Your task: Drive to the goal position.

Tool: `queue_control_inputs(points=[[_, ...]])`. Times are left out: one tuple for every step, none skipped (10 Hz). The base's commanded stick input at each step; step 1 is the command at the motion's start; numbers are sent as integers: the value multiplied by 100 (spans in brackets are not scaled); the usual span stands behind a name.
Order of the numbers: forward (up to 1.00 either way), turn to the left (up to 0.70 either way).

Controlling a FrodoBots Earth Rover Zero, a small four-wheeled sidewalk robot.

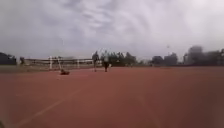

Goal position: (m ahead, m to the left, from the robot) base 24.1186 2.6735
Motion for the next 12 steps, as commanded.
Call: queue_control_inputs(points=[[46, 0], [46, 0], [46, 0], [46, 0], [46, 0], [46, 0], [46, 0], [46, 0], [46, 0], [46, 0], [46, 0], [46, 0]])
